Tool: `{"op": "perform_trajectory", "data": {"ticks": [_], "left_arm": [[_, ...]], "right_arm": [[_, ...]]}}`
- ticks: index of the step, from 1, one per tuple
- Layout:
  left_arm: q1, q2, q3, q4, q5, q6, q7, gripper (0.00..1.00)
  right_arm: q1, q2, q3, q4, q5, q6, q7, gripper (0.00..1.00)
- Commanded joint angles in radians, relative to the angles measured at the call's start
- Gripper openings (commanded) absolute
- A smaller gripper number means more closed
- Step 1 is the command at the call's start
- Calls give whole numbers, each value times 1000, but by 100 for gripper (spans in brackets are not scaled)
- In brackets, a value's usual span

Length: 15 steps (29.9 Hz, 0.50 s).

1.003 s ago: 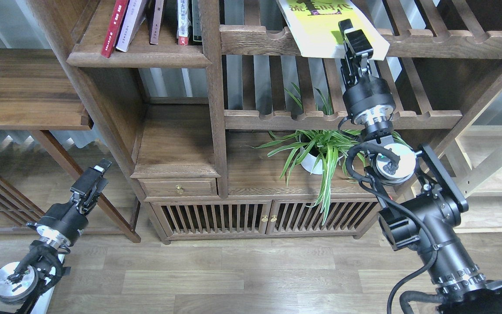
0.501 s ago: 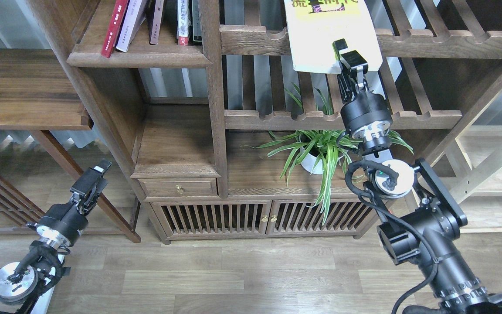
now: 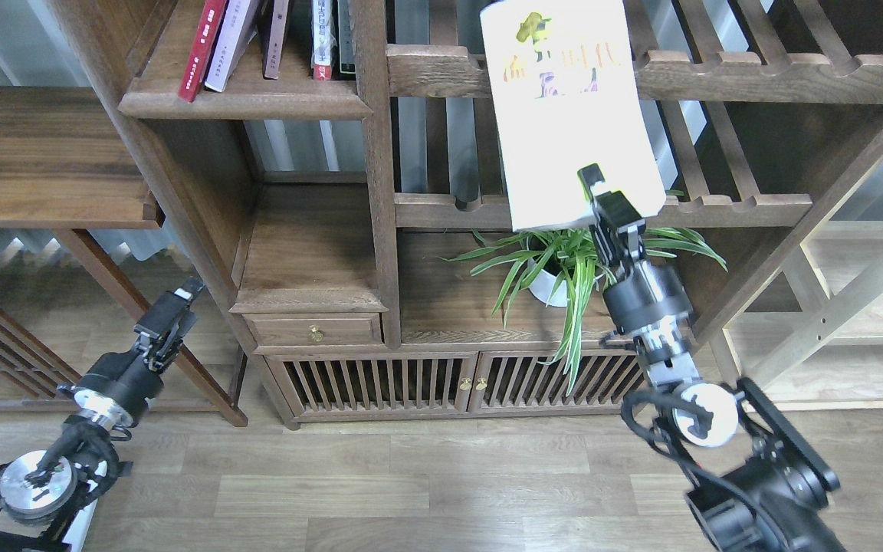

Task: Organize books on shelf
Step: 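Pull the yellow-green book off the shelf and lower it toward the left gripper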

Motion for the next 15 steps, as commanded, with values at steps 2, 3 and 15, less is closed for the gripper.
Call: {"op": "perform_trajectory", "data": {"ticks": [2,3,15], "left_arm": [[-5,-10,35,1,-2,0,0,83],[-5,-10,41,1,-2,0,0,83],[8,-44,141,-35,-37,0,7,84]], "right_arm": [[-28,-8,-1,0,-6,42,-1,4],[-34,-9,-1,0,-6,45,-1,4],[-212,-5,-79,-7,-109,67,1,5]]}}
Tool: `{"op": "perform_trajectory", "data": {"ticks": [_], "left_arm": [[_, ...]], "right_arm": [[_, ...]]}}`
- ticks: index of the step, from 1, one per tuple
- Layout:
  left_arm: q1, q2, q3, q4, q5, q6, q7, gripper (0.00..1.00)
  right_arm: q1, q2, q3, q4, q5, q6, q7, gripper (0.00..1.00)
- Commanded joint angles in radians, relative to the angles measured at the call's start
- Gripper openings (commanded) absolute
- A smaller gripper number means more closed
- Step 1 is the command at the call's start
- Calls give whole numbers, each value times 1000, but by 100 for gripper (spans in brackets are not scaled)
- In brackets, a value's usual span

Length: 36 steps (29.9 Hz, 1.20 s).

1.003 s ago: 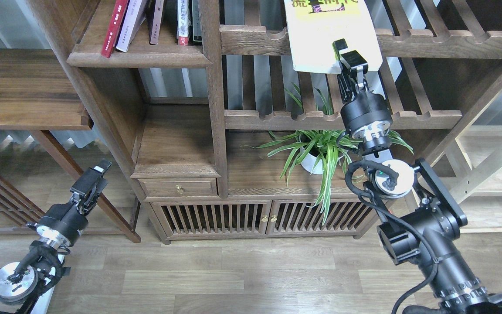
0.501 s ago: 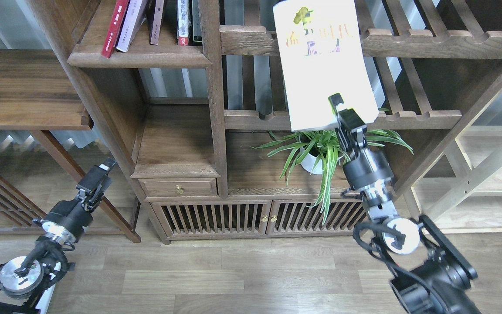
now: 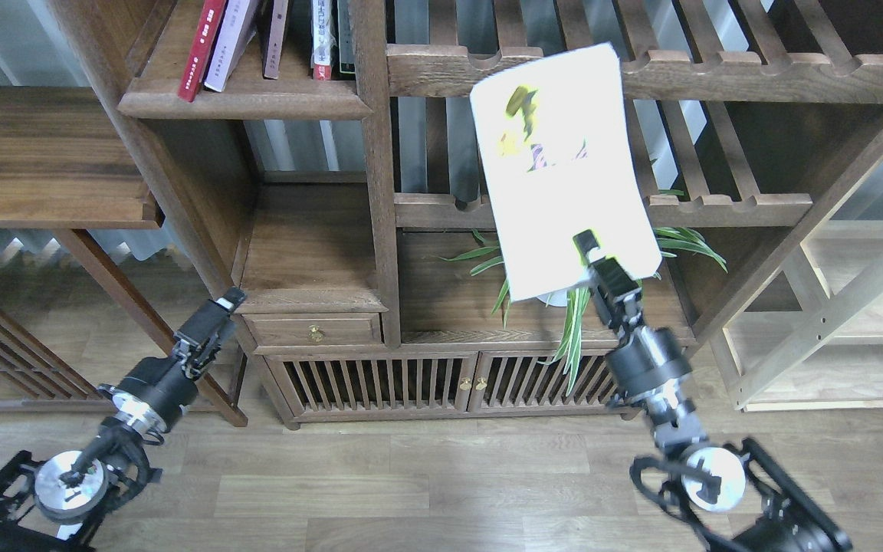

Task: Organize books on shelf
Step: 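Pull the yellow-green book off the shelf and lower it toward the left gripper, then pass the yellow-green book from the right gripper to the left gripper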

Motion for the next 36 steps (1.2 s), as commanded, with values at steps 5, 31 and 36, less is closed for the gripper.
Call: {"op": "perform_trajectory", "data": {"ticks": [5,31,36], "left_arm": [[18,-17,106,-27,-105,0,9,82],[44,23,355,-142,-251,0,10,81],[46,20,378,-165,-249,0,14,80]], "right_arm": [[-92,16,-39,-9,-52,1,2,5],[-67,108,-327,-41,-109,1,2,5],[-42,131,-358,-54,-107,1,2,5]]}}
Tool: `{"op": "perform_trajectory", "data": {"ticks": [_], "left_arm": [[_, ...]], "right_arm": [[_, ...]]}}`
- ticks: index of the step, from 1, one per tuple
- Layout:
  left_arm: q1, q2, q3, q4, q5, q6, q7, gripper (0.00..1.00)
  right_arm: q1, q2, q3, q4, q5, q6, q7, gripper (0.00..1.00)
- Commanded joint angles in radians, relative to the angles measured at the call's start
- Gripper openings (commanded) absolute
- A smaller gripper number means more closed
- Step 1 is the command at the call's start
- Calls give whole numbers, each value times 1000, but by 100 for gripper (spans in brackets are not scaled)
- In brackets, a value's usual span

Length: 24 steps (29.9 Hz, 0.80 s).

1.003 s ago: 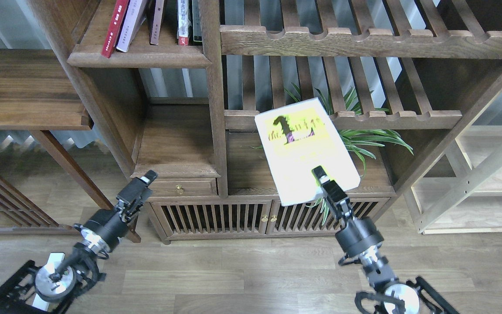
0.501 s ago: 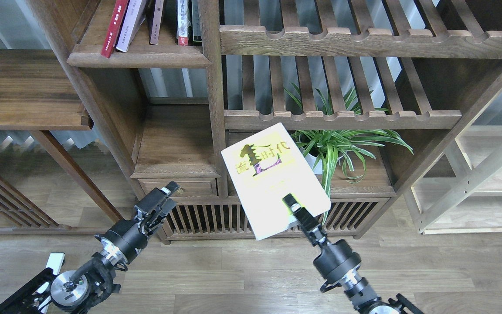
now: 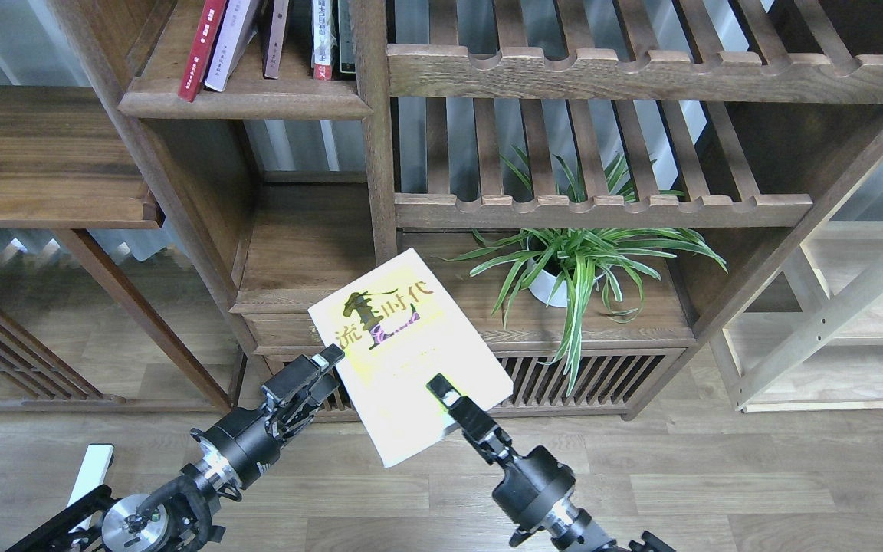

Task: Organize books on shelf
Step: 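Pass the yellow-green book from the right gripper to the left gripper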

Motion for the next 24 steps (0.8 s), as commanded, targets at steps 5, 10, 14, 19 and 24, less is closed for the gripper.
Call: {"op": "perform_trajectory", "data": {"ticks": [5,10,14,19,24], "left_arm": [[-8,-15,22,-13,2,0,2,78],[-7,-17,22,-14,0,0,2,67],[-10,-17,22,-11,-10,0,4,41],[-12,-10,22,-11,-38,0,4,26],[-12,-9,22,-11,-36,0,6,19]], "right_arm": [[15,19,-17,-11,0,0,-2,5],[14,19,-17,-21,0,0,-2,5],[14,19,-17,-29,0,0,-2,5],[12,19,-15,-38,0,0,-2,5],[12,19,-15,-43,0,0,-2,5]]}}
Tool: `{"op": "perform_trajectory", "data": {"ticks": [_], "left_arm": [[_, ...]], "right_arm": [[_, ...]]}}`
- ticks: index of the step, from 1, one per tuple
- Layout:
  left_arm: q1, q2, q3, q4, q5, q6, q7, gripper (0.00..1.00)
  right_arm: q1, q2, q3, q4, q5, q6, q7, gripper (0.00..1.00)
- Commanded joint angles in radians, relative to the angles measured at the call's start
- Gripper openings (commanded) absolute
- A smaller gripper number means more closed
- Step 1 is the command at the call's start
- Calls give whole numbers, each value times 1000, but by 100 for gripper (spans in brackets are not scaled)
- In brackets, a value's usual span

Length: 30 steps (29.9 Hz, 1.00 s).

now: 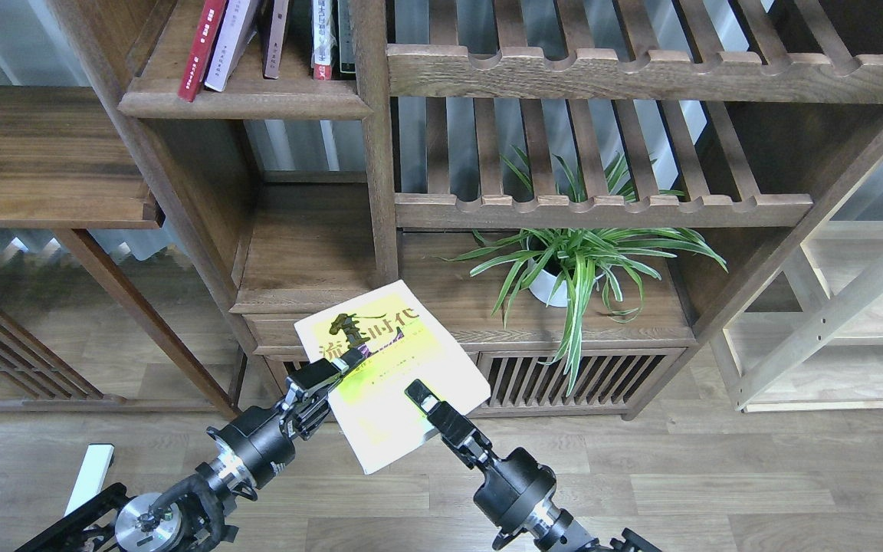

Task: Organize books on shelf
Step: 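Pass the yellow-green book from the right gripper to the left gripper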

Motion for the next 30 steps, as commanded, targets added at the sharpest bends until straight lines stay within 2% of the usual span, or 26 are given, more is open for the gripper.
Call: {"op": "perform_trajectory", "data": {"ticks": [1,6,13,18,20,22,26,27,28,30], "left_arm": [[0,1,0,0,1,0,2,18],[0,4,2,-1,1,0,25,21],[2,3,9,-3,4,0,27,22],[2,0,9,-3,4,0,27,20],[0,-3,9,-4,4,0,27,15],[0,-6,9,-4,4,0,27,6],[0,-5,8,-4,4,0,27,3],[0,-3,6,-4,6,0,27,2],[0,-2,-1,-4,9,0,29,2],[-1,1,-15,-3,10,0,39,2]], "right_arm": [[0,0,1,-4,0,0,0,5],[1,0,1,-4,-1,0,0,5],[-3,0,1,-4,-1,0,2,5],[-5,0,1,-8,-1,0,2,5],[-6,0,1,-10,-1,0,2,5],[-6,0,1,-11,-1,0,2,6],[-8,-2,5,-14,-3,0,2,9],[-8,-2,8,-20,-3,0,4,11],[-8,-2,13,-34,-4,0,4,17],[-8,-3,21,-63,-6,0,4,37]]}}
